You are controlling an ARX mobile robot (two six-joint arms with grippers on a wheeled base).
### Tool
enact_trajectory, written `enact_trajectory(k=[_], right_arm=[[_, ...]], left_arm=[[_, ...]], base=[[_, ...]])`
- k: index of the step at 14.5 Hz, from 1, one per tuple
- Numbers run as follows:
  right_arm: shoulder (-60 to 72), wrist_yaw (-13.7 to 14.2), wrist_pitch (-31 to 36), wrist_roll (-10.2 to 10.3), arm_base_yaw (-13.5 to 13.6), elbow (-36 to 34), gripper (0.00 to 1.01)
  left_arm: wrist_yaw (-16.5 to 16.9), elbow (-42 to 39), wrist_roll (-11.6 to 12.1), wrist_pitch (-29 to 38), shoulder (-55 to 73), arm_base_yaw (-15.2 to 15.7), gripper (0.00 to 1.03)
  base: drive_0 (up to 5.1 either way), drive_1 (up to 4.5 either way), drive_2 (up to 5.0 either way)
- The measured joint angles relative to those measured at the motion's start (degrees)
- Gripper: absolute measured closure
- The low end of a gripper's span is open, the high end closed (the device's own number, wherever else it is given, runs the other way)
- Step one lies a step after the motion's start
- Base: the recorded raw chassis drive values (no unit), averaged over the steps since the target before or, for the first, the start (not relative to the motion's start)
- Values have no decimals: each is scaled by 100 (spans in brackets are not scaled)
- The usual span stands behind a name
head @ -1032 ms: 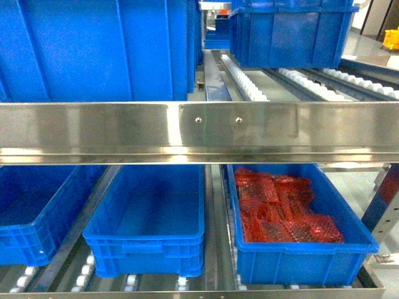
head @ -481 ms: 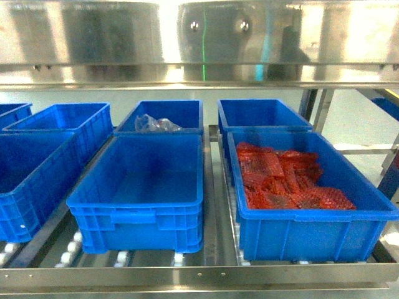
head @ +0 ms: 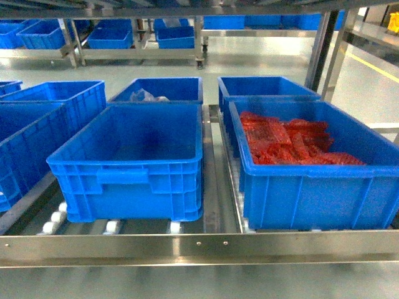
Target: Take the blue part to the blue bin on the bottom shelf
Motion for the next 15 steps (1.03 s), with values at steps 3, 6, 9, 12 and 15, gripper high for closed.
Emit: enact_trajectory(k=[3, 6, 9, 12, 15], right_arm=[[0, -2, 4, -9, 0, 0, 3], [0, -2, 4, -2, 0, 0, 3], [0, 2, -2, -2, 0, 0, 3], [0, 0, -2, -4, 0, 0, 3], [0, -2, -2, -4, 0, 0, 3]], left_arm=[[0, 0, 0, -2, 2, 0, 60], [2, 0, 0, -2, 2, 0, 60], [4, -7, -2, -13, 2, 0, 60], [4, -7, -2, -7, 2, 0, 60], [4, -7, 0, -7, 2, 0, 60]], base=[[0, 0, 0], [0, 0, 0], [0, 0, 0], [0, 0, 0], [0, 0, 0]])
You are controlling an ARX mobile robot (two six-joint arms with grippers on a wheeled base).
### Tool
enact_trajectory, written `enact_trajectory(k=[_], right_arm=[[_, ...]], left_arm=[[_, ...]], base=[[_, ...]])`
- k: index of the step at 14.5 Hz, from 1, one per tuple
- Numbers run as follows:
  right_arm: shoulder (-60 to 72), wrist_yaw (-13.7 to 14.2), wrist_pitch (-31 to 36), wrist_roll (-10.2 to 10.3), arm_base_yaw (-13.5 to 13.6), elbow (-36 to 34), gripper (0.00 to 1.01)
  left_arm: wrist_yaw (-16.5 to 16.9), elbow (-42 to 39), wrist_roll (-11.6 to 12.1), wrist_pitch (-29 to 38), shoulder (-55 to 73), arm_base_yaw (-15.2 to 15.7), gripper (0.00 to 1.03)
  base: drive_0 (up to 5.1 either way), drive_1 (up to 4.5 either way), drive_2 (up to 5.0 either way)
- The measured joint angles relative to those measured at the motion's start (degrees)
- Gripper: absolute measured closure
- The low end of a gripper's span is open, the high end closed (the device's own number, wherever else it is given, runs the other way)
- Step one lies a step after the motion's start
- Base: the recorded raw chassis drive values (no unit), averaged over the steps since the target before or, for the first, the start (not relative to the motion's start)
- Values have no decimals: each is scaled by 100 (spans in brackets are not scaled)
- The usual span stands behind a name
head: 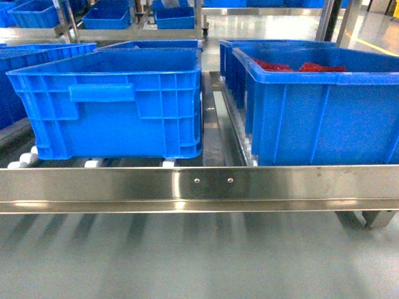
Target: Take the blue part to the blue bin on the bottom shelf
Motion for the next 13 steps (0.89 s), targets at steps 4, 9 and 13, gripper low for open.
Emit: enact_trajectory(k=[4, 9, 13], right_arm=[[0, 0, 7, 0, 0, 0, 3], [0, 0, 2, 0, 0, 0, 3], [0, 2, 20, 0, 0, 0, 3]], left_arm=[[-2, 0, 0, 2, -17, 2, 60], [-2, 0, 0, 4, -2, 0, 60], [22, 0, -2, -7, -2, -9, 60]], base=[[271, 239, -488], [271, 239, -488], [271, 239, -488]])
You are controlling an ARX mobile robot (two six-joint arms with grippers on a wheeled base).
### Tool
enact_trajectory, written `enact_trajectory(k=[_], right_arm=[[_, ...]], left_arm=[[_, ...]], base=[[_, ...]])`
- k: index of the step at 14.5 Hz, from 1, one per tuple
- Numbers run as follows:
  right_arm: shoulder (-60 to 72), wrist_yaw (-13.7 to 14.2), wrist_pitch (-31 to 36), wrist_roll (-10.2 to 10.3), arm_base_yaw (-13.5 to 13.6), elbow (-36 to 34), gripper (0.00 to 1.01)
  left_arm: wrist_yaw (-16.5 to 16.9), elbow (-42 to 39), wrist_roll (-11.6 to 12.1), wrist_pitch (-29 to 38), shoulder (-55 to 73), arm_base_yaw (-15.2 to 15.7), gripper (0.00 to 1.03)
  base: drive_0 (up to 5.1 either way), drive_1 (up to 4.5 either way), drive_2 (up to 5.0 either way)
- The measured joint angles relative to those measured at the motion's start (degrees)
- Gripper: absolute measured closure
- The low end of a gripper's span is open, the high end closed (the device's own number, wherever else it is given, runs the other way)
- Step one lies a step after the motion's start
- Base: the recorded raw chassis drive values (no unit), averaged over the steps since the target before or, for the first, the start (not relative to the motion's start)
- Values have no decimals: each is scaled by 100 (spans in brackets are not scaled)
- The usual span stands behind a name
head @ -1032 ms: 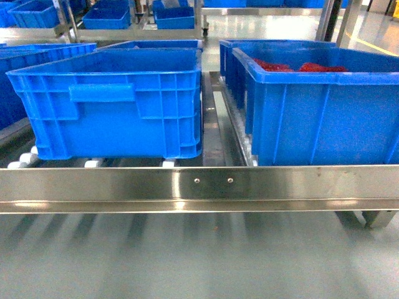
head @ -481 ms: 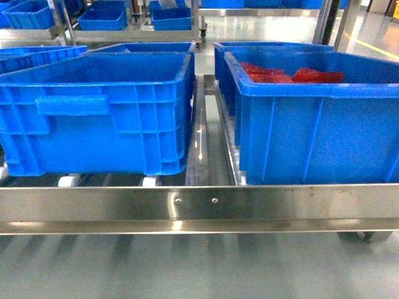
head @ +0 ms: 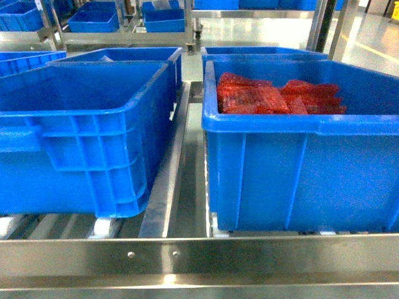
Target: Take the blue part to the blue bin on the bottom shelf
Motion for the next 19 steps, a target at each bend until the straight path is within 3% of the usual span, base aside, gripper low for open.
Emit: enact_trajectory(k=[19], right_arm=[[0, -2, -11, 0, 0, 0, 3]], left_arm=[[-7, 0, 0, 11, 7, 4, 60]], base=[[-1, 387, -388]])
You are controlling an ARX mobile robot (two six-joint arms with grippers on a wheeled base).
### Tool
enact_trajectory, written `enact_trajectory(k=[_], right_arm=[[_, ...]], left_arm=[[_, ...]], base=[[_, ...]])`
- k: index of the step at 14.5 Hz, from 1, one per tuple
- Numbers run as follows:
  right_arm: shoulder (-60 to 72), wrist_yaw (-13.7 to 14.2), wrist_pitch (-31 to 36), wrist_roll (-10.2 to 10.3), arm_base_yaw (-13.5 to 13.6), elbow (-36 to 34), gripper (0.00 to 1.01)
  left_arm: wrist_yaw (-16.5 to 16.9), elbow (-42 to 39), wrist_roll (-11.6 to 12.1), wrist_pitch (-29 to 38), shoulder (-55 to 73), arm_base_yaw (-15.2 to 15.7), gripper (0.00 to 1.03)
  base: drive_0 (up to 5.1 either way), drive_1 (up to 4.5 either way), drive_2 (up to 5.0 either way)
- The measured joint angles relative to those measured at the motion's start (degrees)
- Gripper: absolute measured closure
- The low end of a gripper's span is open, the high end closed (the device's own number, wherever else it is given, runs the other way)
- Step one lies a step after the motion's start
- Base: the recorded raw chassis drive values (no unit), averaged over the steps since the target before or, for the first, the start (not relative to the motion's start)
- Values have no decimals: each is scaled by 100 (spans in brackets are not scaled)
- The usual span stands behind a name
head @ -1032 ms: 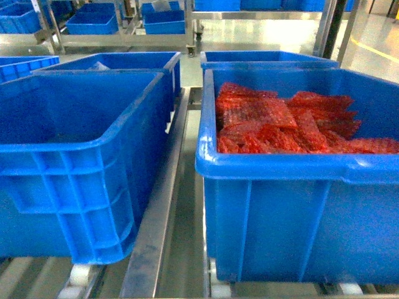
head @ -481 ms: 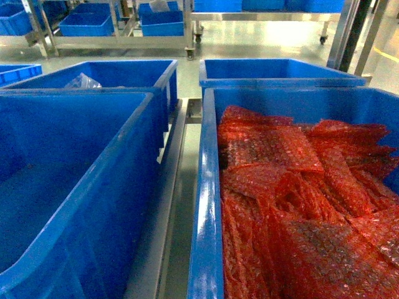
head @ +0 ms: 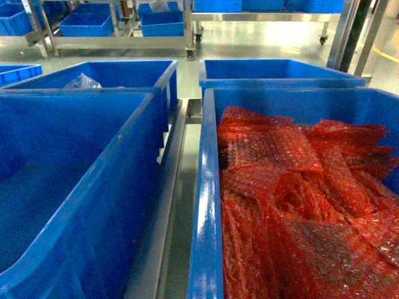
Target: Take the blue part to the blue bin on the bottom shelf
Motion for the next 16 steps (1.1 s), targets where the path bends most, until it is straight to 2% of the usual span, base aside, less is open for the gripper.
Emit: enact_trajectory(k=[16], right_arm=[[0, 0, 0, 0, 0, 0, 3]], left_arm=[[0, 0, 0, 0, 0, 0, 60]], base=[[0, 0, 0]])
